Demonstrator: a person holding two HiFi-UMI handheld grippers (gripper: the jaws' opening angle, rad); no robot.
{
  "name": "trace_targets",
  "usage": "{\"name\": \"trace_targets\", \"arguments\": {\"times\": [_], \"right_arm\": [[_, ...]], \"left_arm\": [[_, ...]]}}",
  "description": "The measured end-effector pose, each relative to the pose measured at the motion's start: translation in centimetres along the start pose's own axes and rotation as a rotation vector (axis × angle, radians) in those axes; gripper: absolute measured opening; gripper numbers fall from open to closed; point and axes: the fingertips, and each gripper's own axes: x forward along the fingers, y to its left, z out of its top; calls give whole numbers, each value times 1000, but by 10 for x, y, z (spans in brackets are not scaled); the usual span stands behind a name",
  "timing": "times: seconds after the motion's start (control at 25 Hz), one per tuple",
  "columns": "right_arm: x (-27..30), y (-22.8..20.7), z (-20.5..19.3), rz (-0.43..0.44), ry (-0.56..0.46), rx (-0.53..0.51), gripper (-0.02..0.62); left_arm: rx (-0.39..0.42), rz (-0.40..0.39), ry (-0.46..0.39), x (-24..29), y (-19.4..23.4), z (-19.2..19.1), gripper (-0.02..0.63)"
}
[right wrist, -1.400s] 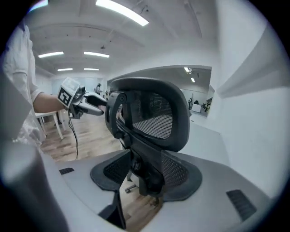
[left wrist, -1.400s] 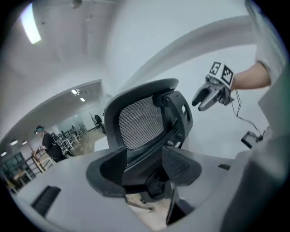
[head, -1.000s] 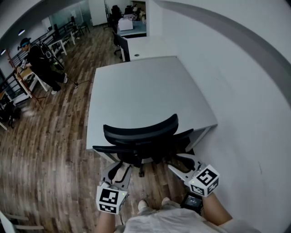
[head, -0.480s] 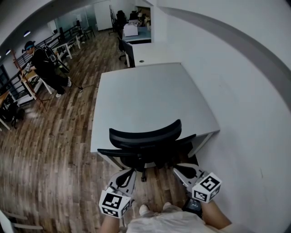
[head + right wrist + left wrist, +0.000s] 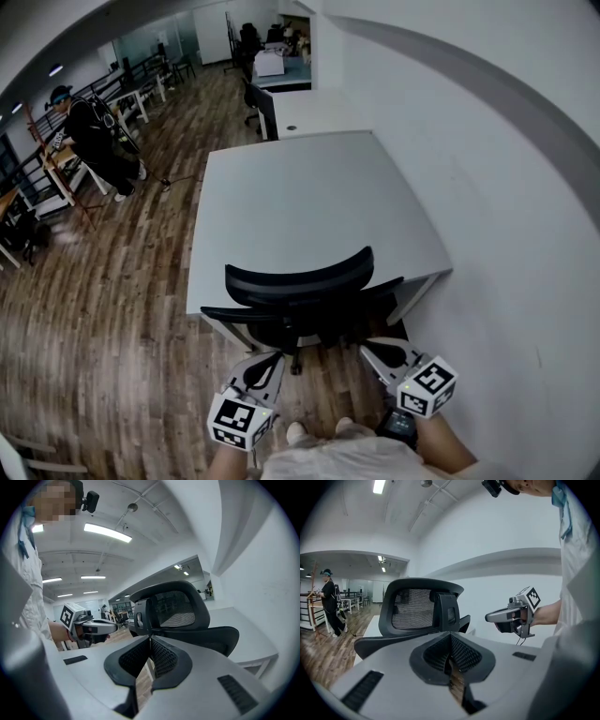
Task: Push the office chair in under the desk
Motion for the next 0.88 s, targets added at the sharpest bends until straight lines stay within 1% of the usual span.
{"name": "trace_targets", "arguments": {"times": [0.28, 0.64, 0.88], "right_arm": [[-5, -9, -5, -21, 29, -10, 32], [-2, -8, -5, -5, 35, -13, 32], [-5, -13, -3, -16, 22, 0, 32]], "left_arm": [[-8, -5, 7, 1, 2, -2, 2], [-15, -5, 6, 3, 3, 1, 2], [-26, -1, 3, 5, 3, 3, 2]]}}
